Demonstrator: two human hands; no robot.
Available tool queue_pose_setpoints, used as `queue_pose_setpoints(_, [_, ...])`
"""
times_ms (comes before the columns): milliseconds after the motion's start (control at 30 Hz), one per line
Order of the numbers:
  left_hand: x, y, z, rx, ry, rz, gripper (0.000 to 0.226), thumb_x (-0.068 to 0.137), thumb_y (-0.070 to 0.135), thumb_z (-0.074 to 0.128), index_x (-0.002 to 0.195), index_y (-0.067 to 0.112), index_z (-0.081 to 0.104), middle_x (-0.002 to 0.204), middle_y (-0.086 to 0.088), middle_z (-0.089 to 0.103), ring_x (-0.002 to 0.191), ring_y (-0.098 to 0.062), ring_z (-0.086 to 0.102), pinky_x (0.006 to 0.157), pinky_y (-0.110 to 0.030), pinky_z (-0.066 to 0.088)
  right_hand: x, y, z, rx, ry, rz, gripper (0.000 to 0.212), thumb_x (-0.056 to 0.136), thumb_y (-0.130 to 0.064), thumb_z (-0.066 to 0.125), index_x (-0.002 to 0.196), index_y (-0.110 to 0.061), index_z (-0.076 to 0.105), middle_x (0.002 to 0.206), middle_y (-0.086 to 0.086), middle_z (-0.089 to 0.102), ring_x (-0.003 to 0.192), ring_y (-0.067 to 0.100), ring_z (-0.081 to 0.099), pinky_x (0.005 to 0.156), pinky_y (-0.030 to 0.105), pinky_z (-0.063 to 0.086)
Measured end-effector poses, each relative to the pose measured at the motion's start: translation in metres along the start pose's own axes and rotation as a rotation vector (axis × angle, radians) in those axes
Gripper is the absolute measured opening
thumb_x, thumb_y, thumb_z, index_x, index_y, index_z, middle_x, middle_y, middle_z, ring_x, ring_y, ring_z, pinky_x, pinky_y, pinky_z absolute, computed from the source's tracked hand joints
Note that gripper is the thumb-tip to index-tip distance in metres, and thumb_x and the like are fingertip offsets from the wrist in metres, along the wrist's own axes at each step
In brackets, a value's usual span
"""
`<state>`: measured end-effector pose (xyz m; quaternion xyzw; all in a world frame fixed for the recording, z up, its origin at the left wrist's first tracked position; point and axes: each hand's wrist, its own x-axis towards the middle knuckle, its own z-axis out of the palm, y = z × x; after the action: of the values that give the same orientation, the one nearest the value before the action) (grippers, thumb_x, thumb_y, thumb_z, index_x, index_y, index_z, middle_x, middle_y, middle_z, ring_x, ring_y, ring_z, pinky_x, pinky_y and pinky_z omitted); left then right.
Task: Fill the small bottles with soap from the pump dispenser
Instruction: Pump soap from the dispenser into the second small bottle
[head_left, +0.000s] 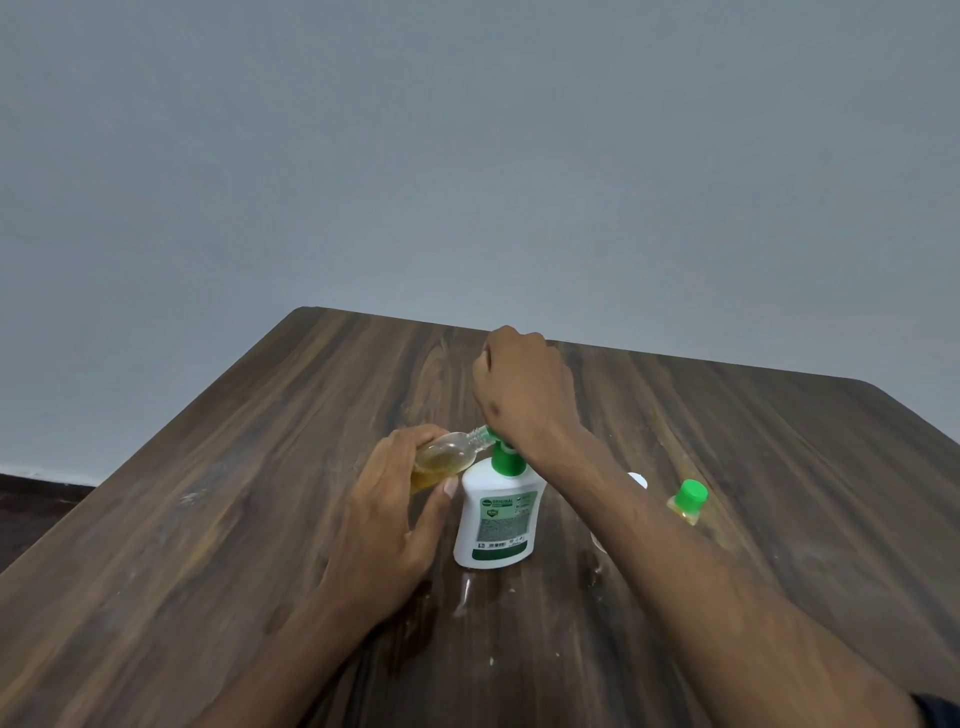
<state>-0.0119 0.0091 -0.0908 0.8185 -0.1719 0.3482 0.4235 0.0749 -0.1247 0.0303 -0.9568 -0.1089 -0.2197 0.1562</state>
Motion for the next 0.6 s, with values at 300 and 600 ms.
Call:
queue_pose_setpoints(300, [-0.0004,-0.0027,0.0005,0.000,0.001,0.002,0.031,0.101,0.028,0.060,0.131,0.023,0.056,0.119,0.013,0.062,0.109,-0.004,0.062,0.090,-0.015,0.047,0.0006,-0.0008,-0.0010,-0.006,0.010,-0.012,0.025,0.103,-0.020,0.043,0.081,-0.014,0.055,0.074,0.001,0.056,0.064,0.020,0.056,0.057,0.034,0.043])
queue_pose_setpoints(600, [-0.0004,-0.0031,0.0011,0.001,-0.002,0.014,0.030,0.102,0.028,0.059,0.131,0.028,0.054,0.119,0.013,0.062,0.109,-0.005,0.062,0.091,-0.016,0.048,-0.0005,0.0004,-0.0012,-0.002,0.026,-0.013,0.025,0.102,-0.020,0.043,0.080,-0.014,0.053,0.074,0.002,0.055,0.065,0.023,0.056,0.058,0.033,0.038])
